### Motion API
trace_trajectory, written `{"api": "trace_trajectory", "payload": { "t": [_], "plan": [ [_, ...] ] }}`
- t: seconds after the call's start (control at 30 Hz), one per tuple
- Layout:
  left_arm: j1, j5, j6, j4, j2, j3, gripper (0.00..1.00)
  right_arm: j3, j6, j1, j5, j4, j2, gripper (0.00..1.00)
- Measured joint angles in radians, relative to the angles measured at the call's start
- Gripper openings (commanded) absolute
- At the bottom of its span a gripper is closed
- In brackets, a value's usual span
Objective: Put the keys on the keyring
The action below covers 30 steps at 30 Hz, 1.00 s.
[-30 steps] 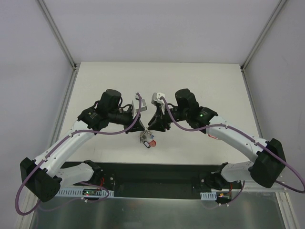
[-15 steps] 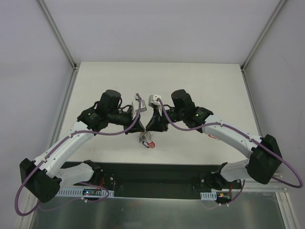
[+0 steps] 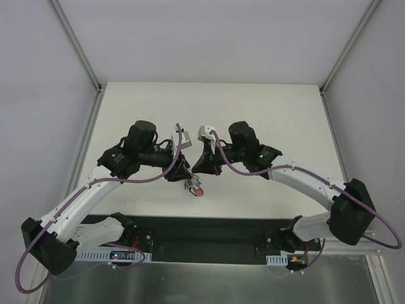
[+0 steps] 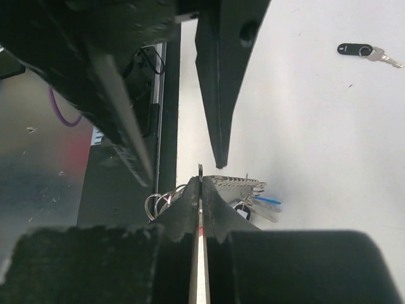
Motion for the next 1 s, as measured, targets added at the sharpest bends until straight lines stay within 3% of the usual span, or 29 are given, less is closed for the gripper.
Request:
{"api": "trace_trajectory", "payload": {
  "t": [0.07,0.23,0.5,0.77,1.0],
  "plan": [
    [0.0,-0.011,-0.028,0.024,-0.04,-0.013,0.56,-0.039,0.036,0.0,0.016,0.057,-0.019,0.01],
    [0.0,-0.098,-0.138,0.145,-0.21,-0.121,0.57,-0.132,0.137,0.0,0.06,0.21,-0.086,0.01],
    [0.0,-0.261,-0.37,0.484,-0.483,-0.417,0.56,-0.271,0.344,0.0,0.098,0.559,-0.118,0.01],
    [0.0,-0.315,-0.529,0.761,-0.51,-0.564,0.54,-0.317,0.515,0.002,0.109,0.838,-0.11,0.01],
    [-0.003,-0.248,-0.63,0.956,-0.4,-0.564,0.56,-0.32,0.545,0.005,0.135,0.909,-0.11,0.01]
  ]
}}
